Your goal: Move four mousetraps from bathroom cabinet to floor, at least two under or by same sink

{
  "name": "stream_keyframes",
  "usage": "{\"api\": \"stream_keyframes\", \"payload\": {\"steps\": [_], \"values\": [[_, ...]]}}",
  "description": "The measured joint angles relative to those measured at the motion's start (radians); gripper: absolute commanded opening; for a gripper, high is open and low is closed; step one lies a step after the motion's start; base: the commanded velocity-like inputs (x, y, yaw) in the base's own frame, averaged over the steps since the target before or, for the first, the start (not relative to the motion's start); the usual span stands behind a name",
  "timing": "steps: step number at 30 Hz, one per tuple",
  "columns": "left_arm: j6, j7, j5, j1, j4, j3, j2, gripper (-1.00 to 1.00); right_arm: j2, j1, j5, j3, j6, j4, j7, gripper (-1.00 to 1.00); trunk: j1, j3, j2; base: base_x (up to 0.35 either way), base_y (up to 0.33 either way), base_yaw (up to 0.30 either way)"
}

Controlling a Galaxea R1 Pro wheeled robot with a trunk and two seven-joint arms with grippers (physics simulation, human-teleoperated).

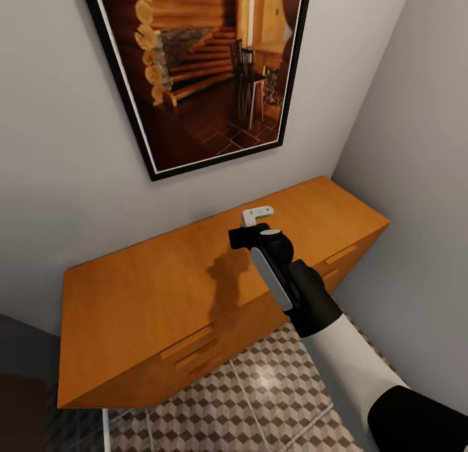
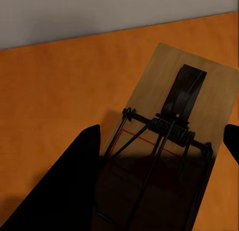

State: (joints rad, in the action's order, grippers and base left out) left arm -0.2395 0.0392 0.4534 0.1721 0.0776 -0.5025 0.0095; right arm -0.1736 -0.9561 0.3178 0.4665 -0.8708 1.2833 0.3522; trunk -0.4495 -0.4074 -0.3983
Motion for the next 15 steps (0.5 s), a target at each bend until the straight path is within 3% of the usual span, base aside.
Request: {"api": "stream_keyframes", "payload": {"steps": [8, 15], "values": [[0.001, -0.001, 0.0, 0.0, 0.0, 0.0, -0.003, -1.0, 0.001, 0.0, -0.002, 0.001, 0.001, -0.001, 0.0, -1.0, 0.0, 0.0, 0.0, -0.027, -0.216, 0.0], [0.0, -0.001, 0.0, 0.0, 0.0, 0.0, -0.003, -1.0, 0.002, 0.0, -0.002, 0.002, 0.002, -0.002, 0.0, -1.0, 0.0, 0.0, 0.0, -0.224, -0.24, 0.0]]}}
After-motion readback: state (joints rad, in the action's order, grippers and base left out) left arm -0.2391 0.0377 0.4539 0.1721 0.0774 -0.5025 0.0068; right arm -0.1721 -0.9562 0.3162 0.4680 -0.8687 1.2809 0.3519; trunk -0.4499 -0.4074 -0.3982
